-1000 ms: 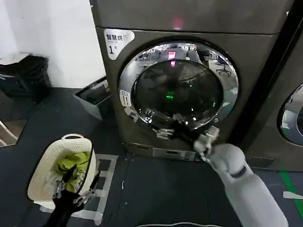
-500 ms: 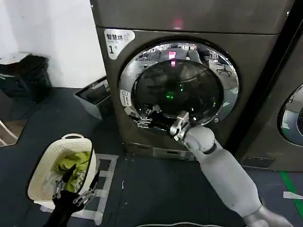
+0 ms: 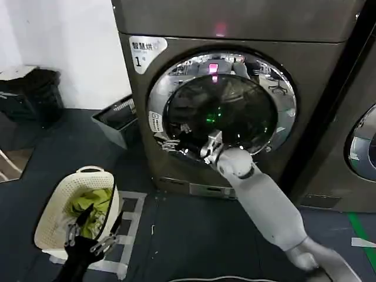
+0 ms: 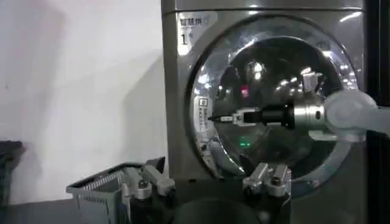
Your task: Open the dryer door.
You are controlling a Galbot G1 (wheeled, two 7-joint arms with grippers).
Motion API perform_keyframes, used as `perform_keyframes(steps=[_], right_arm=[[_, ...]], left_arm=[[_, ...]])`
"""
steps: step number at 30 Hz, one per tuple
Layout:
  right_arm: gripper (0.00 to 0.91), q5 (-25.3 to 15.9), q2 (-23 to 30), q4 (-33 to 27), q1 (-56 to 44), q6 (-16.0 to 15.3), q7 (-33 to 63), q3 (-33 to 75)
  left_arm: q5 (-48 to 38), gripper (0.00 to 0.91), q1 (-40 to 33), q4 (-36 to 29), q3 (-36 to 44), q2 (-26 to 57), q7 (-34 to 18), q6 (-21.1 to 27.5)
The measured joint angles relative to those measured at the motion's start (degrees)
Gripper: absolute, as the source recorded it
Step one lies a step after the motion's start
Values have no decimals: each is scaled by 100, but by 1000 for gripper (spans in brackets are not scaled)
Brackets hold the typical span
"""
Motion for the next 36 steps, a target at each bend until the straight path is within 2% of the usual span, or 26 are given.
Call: perform_keyframes(steps=[6, 11, 16, 22, 25, 27, 30, 36], right_arm=[[907, 19, 51, -227, 159, 14, -121, -105], [907, 216, -58, -205, 203, -24, -550, -147], [907, 217, -174, -195, 150, 31, -1199, -109], [907, 229, -326, -10, 17, -39, -1775, -24], [907, 228, -444, 128, -68, -47, -2102, -12], [907, 216, -494, 193, -115, -62, -2250, 11], [907, 213, -580, 283, -215, -99, -2618, 92], [907, 279, -795, 519, -412, 65, -3398, 263]], left_arm=[[-104, 907, -37, -14, -12, 6, 136, 174], [-285, 907, -97, -16, -101, 55, 206, 294], [-439, 907, -156, -17, -167, 125, 93, 597], [-589, 907, -315, -35, -298, 250, -88, 1205], [-844, 907, -487, 23, -430, 362, -106, 1272], [-1050, 907, -625, 126, -532, 492, -11, 1142], [-1478, 907, -829, 308, -710, 794, 179, 1233], [-2221, 907, -1090, 707, -914, 1733, 23, 1204]])
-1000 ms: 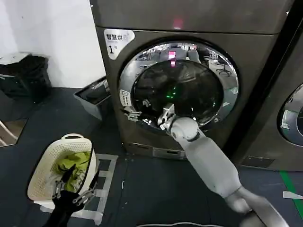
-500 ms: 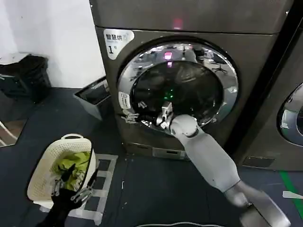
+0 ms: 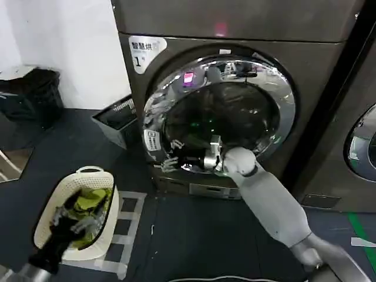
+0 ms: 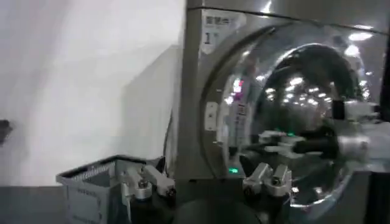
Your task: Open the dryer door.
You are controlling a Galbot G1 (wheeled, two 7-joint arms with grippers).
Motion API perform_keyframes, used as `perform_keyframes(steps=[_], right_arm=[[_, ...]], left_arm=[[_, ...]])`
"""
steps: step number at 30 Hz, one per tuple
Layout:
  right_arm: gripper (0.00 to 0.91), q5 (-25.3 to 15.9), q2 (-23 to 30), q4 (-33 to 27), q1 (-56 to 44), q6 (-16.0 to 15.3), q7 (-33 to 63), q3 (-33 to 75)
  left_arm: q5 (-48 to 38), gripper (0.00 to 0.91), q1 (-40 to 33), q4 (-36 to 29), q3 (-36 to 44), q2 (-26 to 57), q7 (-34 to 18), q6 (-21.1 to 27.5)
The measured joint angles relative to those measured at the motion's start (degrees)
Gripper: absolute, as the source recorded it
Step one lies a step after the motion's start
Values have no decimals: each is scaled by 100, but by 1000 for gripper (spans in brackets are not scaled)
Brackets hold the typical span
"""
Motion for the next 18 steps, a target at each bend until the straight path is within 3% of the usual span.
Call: perform_keyframes(steps=[9, 18], right_arm=[[907, 79, -372, 403, -328, 171, -1083, 279], [907, -117, -734, 836, -896, 243, -2320, 677]], left_arm=[[-1676, 907, -482, 602, 253, 1431, -472, 144], [-2550, 907, -1203, 1169, 690, 2571, -668, 809]])
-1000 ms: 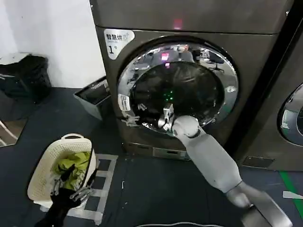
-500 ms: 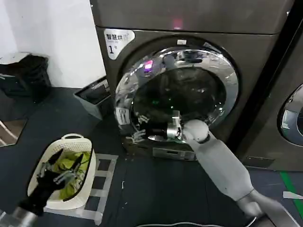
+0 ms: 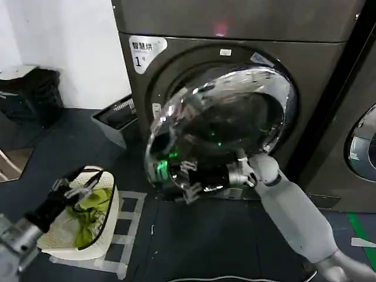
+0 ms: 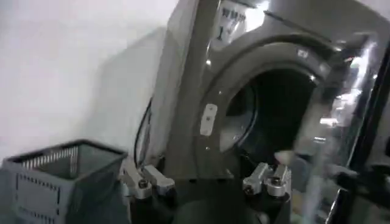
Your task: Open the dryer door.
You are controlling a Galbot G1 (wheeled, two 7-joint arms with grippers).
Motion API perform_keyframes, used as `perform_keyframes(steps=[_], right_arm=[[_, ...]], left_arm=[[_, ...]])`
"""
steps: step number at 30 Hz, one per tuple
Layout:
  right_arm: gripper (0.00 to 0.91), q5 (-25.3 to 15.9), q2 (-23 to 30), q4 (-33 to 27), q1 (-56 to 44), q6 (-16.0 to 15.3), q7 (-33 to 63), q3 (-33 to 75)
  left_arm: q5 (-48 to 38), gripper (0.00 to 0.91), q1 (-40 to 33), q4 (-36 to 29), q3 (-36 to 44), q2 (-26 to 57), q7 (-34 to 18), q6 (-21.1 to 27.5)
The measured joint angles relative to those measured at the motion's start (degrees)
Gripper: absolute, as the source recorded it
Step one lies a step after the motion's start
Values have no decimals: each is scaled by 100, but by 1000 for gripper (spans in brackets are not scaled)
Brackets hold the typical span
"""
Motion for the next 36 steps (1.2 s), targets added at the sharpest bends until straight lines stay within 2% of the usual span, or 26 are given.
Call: perform_keyframes(steps=[4, 15, 24, 31, 36], right_arm=[[907, -51, -117, 36, -279, 139, -89, 239], [907, -7, -439, 375, -1490, 558, -102, 1449], [907, -72, -269, 505, -2599, 579, -94, 3169], [907, -128, -47, 559, -3132, 550, 444, 4677], [907, 374, 190, 815, -3466, 425, 1247, 5683]], left_arm=[[-9, 907, -378, 226, 347, 292, 46, -142], [100, 907, -1663, 706, 1673, 589, 405, -98], [172, 907, -2658, 921, 2937, 568, 589, -198], [564, 907, -3184, 917, 3764, 522, 922, -280], [726, 907, -3308, 872, 4228, 496, 1077, -357]])
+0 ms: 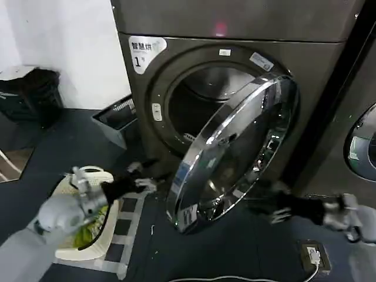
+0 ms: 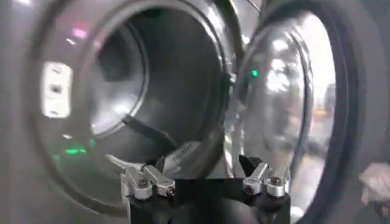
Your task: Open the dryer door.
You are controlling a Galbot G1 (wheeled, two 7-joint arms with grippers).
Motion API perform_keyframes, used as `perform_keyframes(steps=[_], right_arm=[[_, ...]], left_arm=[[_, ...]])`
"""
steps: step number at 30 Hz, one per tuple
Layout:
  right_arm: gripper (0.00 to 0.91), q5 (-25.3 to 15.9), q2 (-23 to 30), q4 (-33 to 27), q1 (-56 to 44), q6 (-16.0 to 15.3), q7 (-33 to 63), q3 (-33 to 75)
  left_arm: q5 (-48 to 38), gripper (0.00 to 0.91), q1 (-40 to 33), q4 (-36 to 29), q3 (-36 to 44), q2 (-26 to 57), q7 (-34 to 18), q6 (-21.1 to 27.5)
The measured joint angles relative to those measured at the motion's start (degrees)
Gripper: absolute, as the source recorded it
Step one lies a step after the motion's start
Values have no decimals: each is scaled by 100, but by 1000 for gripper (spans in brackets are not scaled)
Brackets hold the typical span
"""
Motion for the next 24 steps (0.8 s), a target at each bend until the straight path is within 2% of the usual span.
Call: perform_keyframes(steps=[3, 4, 6, 12, 15, 17, 21, 24], right_arm=[[907, 139, 117, 244, -225, -46, 711, 506], [907, 276, 170, 363, -318, -94, 1091, 679], [907, 542, 243, 568, -460, -3, 1769, 966], [907, 819, 313, 1095, -809, -123, 3626, 1783], [907, 750, 249, 1215, -919, -272, 4414, 2171], [907, 498, 247, 1317, -990, -419, 4918, 2400], [907, 224, 253, 1401, -1102, -619, 5622, 2770], [907, 209, 204, 1398, -1195, -853, 5893, 3069]], left_arm=[[-120, 907, -93, -37, 234, -33, 86, -13], [-117, 907, -131, -36, 314, -52, 115, -42], [-74, 907, -215, -16, 494, -78, 134, -121], [105, 907, -541, -78, 1150, -144, 164, -345], [316, 907, -702, -85, 1450, -197, 199, -466], [319, 907, -804, -89, 1652, -245, 200, -539], [184, 907, -1026, -92, 2046, -349, 107, -641], [148, 907, -1272, -46, 2418, -441, 43, -667]])
